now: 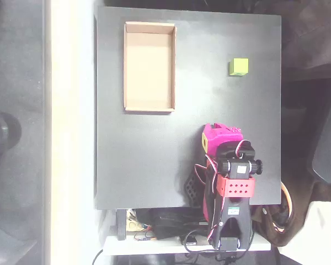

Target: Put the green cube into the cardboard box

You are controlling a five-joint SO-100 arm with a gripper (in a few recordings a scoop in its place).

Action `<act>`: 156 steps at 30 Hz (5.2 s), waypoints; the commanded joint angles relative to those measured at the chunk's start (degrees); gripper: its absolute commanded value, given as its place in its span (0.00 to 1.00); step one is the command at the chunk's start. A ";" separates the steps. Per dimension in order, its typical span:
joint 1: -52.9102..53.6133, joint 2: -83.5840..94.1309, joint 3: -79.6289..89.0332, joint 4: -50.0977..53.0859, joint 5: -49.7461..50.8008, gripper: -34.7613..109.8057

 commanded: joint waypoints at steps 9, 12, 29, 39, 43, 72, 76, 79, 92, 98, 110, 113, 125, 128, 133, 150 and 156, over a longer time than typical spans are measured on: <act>-0.35 0.00 0.70 2.29 0.18 0.28; -0.35 0.00 0.70 2.29 0.18 0.28; -0.44 -0.26 -0.09 2.29 0.18 0.28; -0.35 -0.53 -3.25 2.29 0.09 0.28; -0.35 -1.67 -7.03 2.29 0.09 0.28; -0.26 -44.91 -63.19 2.29 0.18 0.28; -0.18 -52.56 -73.30 2.29 0.18 0.28; -0.18 -58.10 -80.68 2.29 0.18 0.28; 7.21 -74.36 -95.89 2.29 -0.18 0.28; 12.04 -81.65 -100.20 1.67 -0.35 0.28; 13.62 -90.79 -104.15 1.58 -0.44 0.29; 13.62 -92.46 -104.15 1.58 -0.44 0.29; 12.74 -95.98 -103.80 1.49 -0.44 0.48; 12.74 -97.65 -103.45 1.49 -0.44 0.50; 12.74 -101.95 -103.80 1.41 -0.44 0.50; 9.76 -112.15 -103.18 -9.32 -0.44 0.50; 9.76 -116.10 -103.18 -9.05 -0.44 0.50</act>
